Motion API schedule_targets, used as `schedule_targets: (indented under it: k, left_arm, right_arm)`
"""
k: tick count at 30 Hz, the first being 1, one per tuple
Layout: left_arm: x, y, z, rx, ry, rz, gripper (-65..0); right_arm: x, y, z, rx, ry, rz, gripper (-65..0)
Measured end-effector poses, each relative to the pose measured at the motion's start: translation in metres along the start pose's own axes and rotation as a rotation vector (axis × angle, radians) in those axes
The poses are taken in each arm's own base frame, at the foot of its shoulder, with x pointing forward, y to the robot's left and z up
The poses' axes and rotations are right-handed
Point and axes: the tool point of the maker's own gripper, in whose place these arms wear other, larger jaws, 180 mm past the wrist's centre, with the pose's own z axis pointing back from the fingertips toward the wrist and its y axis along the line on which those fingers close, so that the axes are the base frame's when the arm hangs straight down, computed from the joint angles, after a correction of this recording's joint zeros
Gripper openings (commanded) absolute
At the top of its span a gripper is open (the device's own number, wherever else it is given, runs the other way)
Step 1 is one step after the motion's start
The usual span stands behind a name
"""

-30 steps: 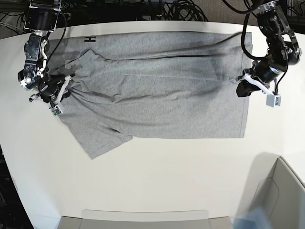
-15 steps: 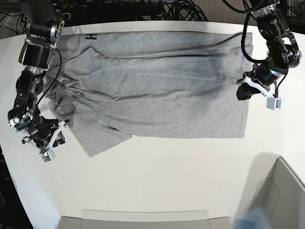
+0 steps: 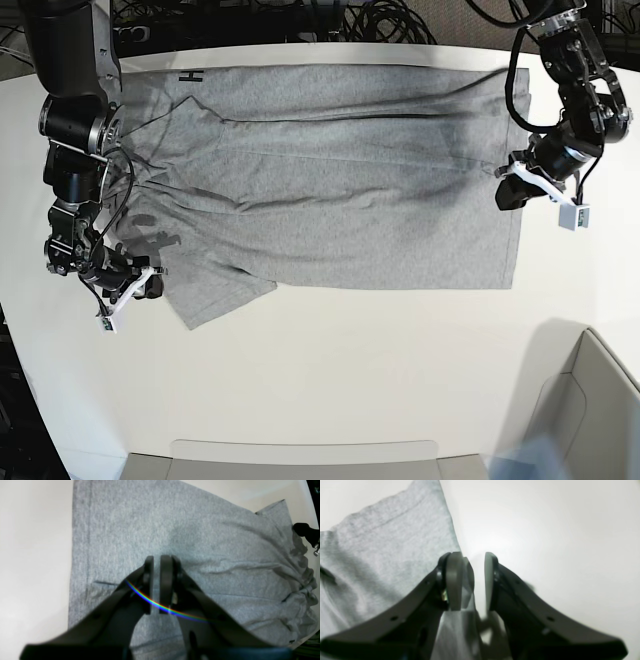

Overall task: Fold the T-shirt properly
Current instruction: 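Move both grippers down the shirt's sides and grasp the hem corners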

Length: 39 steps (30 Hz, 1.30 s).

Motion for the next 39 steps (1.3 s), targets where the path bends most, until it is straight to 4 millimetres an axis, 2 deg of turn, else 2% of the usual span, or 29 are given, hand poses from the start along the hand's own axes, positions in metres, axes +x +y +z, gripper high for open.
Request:
schedule_targets:
  k: [3,6,10,15,20,23,25,28,30,32,35,39]
  left_arm:
    - [0.0,0.0,0.0,0.0,0.0,0.0,-58.9]
    - [0.0,0.0,0.0,-0.001,0.0,0.0,-58.9]
    - [0.0,0.0,0.0,0.0,0.0,0.0,-58.8]
    - [0.001,0.0,0.0,-0.001,-0.002,0.0,-58.6]
    - [0.024,-0.003,-0.008,-0.019,-0.052,0.004,-57.7]
    - [0.035,0.002,-0.02,-0.033,-0.061,0.048,-52.0]
    - [0.039,0.001,-0.037,-0.046,-0.028,0.051,-49.2]
    - [0.053,-0.008,-0.06,-0.081,-0.007,0.001,-49.2]
    - [0.066,-0.008,-0.078,-0.056,-0.019,-0.031,-49.2]
    - [0.073,0.004,-0.094,0.022,-0.029,-0.011,-49.2]
    - [0.066,0.021,-0.114,0.097,0.007,-0.02,-49.2]
    - [0.065,0.039,-0.126,0.133,0.017,0.026,-49.2]
  right_arm:
    - [-0.001,0.0,-0.004,0.003,-0.037,-0.046,-49.6]
    - [-0.001,0.01,-0.01,0.017,-0.048,-0.059,-49.6]
    - [0.002,0.04,-0.022,0.068,-0.05,-0.058,-49.6]
    - [-0.001,0.069,-0.033,0.11,-0.005,0.06,-49.6]
    - [-0.002,0.072,-0.034,0.114,-0.006,0.068,-49.6]
    - [-0.002,0.072,-0.034,0.115,-0.006,0.07,-49.6]
    - [-0.003,0.072,-0.034,0.116,-0.007,0.07,-49.6]
    - [-0.006,0.071,-0.034,0.116,-0.02,0.057,-49.6]
    - [-0.005,0.071,-0.034,0.116,-0.021,0.057,-49.6]
    - [-0.006,0.071,-0.034,0.116,-0.018,0.058,-49.6]
    - [-0.007,0.072,-0.034,0.117,-0.026,0.055,-49.6]
    - [-0.009,0.069,-0.033,0.116,-0.026,0.053,-49.6]
